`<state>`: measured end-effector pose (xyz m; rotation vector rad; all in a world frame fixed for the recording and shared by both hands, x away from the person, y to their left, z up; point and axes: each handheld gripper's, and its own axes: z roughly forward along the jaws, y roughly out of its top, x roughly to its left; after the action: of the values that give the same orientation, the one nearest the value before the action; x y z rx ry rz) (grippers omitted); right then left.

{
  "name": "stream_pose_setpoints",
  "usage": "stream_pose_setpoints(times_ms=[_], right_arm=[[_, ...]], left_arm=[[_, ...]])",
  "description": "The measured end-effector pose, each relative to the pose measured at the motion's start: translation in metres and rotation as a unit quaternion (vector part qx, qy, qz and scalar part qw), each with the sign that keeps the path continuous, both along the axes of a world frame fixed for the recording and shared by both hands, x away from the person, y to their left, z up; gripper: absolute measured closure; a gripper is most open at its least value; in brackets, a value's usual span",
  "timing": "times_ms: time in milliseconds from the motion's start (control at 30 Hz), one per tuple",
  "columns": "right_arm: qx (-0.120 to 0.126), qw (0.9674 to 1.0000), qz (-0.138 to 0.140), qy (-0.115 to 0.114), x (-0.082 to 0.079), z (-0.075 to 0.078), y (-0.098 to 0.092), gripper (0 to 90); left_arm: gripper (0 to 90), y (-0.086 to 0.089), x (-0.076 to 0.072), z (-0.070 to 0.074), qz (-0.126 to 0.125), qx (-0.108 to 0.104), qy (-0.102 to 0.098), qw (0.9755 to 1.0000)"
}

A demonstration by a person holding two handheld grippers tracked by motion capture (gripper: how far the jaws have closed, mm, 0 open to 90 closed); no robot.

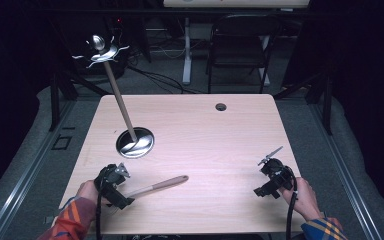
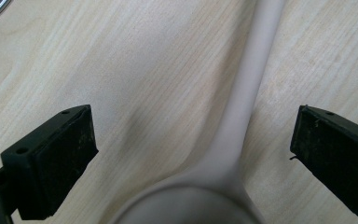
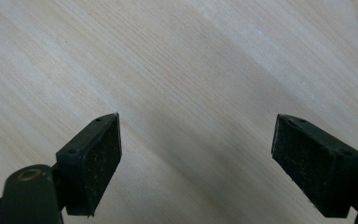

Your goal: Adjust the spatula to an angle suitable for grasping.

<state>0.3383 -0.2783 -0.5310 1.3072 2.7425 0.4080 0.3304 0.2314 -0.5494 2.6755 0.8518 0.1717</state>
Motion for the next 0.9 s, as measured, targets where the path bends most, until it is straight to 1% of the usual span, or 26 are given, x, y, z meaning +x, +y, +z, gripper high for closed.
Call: stream_pose_setpoints(times_ms=[33,67,100,167,267,300,333,367,433,467,600,667,767,800,833,867,900], right_arm=[[0.008,0.9999,-0.006,-0.008,-0.001,-0.002,0.001,15.7],[0.001,1.0,-0.001,-0.005,-0.001,0.0,0.001,15.7],[0.006,1.0,-0.001,-0.003,-0.002,0.0,0.001,15.6],[0.003,1.0,-0.003,-0.006,-0.002,-0.001,0.002,15.6],[0.0,1.0,-0.001,-0.001,-0.002,-0.002,0.003,15.7],[0.006,1.0,-0.001,-0.002,-0.002,-0.003,0.003,15.7],[0.018,0.9996,-0.016,-0.015,-0.004,-0.006,0.005,15.7],[0.0,1.0,-0.001,-0.004,-0.002,-0.003,0.004,15.7],[-0.004,1.0,0.003,-0.001,-0.001,-0.003,0.004,15.8],[-0.004,1.0,0.003,-0.002,-0.002,-0.003,0.004,15.8],[-0.002,1.0,0.003,-0.001,-0.002,-0.003,0.004,15.7],[-0.009,0.9999,0.012,0.005,-0.001,-0.002,0.004,15.7],[-0.012,0.9998,0.013,0.007,-0.001,-0.003,0.004,15.7],[-0.012,0.9998,0.011,0.007,-0.002,-0.003,0.004,15.8],[-0.005,0.9999,0.009,0.007,-0.002,-0.003,0.005,15.6],[-0.009,0.9999,0.009,0.005,-0.002,-0.003,0.005,15.6],[-0.016,0.9998,0.012,0.008,-0.001,-0.003,0.006,15.7]], left_arm=[[0.0,-0.001,0.0,0.0,-0.002,0.002,0.0,1.0],[0.0,-0.001,0.0,0.001,-0.003,0.004,0.0,1.0],[0.0,-0.001,0.0,0.001,-0.003,0.004,0.0,1.0],[0.0,-0.003,-0.002,0.001,-0.007,0.011,0.0,0.9999],[0.0,-0.005,-0.001,0.001,-0.009,0.012,0.0,0.9999],[0.0,-0.005,-0.001,0.001,-0.009,0.012,0.0,0.9999],[0.0,-0.006,-0.001,0.001,-0.01,0.015,0.001,0.9998],[0.0,-0.006,-0.001,0.001,-0.011,0.015,0.004,0.9998],[0.0,-0.007,-0.001,0.0,-0.014,0.016,0.009,0.9997],[0.0,-0.008,-0.001,0.0,-0.015,0.018,0.008,0.9997],[0.2,-0.01,-0.002,0.001,-0.016,0.014,0.007,0.9997],[0.2,-0.012,-0.002,0.001,-0.017,0.014,0.009,0.9997],[0.4,-0.012,-0.002,0.001,-0.018,0.014,0.007,0.9997],[1.7,-0.014,-0.002,0.0,-0.019,0.016,0.009,0.9996],[3.6,-0.014,-0.002,0.0,-0.019,0.016,0.009,0.9996],[4.4,-0.014,-0.002,-0.001,-0.022,0.017,0.01,0.9996],[5.2,-0.014,-0.002,-0.001,-0.022,0.017,0.01,0.9996]])
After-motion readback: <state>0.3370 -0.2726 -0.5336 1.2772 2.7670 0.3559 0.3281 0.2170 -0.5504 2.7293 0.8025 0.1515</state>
